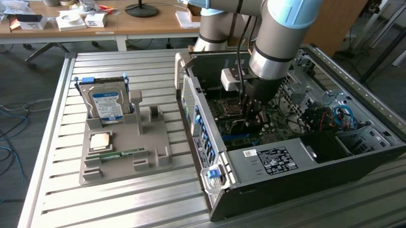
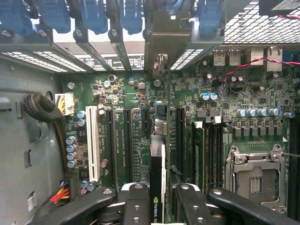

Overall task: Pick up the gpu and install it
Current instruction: 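Insert the gpu into the slot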

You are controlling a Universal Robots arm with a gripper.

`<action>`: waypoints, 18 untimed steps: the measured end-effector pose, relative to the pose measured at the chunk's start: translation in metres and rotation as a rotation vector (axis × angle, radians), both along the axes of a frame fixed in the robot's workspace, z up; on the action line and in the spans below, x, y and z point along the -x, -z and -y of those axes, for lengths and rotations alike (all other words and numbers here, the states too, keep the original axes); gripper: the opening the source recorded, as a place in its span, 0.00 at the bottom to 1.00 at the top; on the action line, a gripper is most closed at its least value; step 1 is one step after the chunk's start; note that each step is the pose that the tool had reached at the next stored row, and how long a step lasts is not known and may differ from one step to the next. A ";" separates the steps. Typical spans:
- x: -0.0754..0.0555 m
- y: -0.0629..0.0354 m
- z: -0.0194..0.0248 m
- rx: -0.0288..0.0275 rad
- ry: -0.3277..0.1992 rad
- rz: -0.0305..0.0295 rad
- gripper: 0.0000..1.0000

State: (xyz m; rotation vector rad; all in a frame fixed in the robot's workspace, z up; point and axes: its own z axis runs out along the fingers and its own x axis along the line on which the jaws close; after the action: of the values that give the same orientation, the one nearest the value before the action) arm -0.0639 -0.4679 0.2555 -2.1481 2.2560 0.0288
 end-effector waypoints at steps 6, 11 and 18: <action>0.000 0.0000 0.0000 0.0057 0.000 0.0000 0.26; 0.000 0.0000 0.0000 0.0064 0.001 0.0000 0.26; 0.000 0.0000 0.0000 0.0066 0.011 -0.0001 0.26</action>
State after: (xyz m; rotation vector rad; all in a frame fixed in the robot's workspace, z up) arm -0.0639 -0.4679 0.2555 -2.1393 2.2706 0.0212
